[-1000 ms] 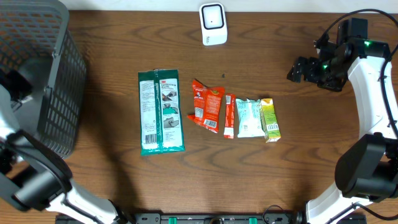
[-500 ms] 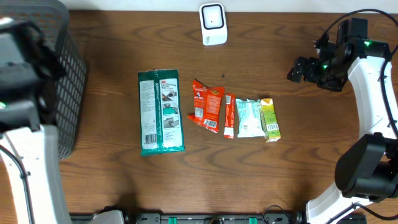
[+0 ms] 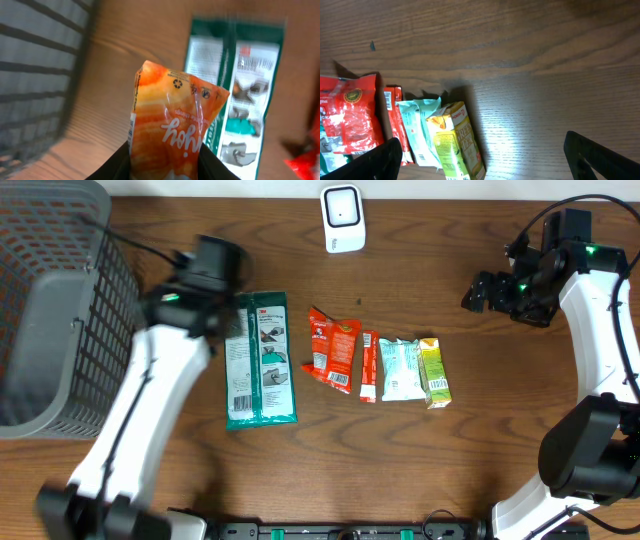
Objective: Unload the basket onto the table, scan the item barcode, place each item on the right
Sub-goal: 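Carry the Enjoy box right and lower it onto the gloves pack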
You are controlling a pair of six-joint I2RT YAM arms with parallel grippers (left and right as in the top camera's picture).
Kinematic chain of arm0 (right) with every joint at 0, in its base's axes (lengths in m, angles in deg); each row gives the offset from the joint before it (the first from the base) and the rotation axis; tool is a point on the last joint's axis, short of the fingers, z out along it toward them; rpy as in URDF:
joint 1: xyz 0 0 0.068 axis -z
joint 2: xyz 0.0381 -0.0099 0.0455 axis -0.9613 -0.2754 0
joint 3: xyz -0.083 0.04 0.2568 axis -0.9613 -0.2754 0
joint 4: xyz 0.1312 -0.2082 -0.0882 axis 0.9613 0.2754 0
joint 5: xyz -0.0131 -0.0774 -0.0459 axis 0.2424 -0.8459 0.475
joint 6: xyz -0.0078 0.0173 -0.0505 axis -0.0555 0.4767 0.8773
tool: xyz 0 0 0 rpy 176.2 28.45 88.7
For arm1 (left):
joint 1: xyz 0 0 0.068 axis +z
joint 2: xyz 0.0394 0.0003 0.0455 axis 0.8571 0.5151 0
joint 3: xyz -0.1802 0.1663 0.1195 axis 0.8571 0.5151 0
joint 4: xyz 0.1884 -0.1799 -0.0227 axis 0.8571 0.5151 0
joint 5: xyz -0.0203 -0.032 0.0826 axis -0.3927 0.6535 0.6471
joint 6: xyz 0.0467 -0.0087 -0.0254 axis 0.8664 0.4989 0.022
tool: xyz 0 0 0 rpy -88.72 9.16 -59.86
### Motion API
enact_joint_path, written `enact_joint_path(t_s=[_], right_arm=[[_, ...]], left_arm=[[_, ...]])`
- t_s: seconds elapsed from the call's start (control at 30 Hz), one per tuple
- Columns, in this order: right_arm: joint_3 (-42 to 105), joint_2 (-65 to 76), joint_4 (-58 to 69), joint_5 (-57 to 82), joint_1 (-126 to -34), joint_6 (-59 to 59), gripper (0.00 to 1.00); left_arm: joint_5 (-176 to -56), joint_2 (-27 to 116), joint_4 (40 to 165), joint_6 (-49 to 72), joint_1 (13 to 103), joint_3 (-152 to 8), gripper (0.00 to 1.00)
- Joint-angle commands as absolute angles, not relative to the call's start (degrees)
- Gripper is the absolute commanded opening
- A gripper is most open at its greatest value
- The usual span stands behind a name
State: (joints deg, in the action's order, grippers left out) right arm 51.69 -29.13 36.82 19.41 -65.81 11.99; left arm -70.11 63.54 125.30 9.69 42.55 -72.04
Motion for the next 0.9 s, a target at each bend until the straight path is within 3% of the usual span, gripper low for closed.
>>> enact_joint_path(t_s=[0.0,0.53,0.87], right_arm=[[51.9,-28.8,36.8,19.3,-65.5,12.5,0.99],[51.9,-28.8,36.8,19.3,-65.5,12.5,0.99],[51.9,-28.8,36.8,19.3,-65.5,12.5,0.99]], left_arm=[[-65.8,68.9,123.5,5.7,38.4,-69.0,0.33],[-38.2,86.7,119.3,0.4,23.2,-68.6,0.33],[-35.7,89.7,118.8,0.2,22.4,-67.9,0.34]])
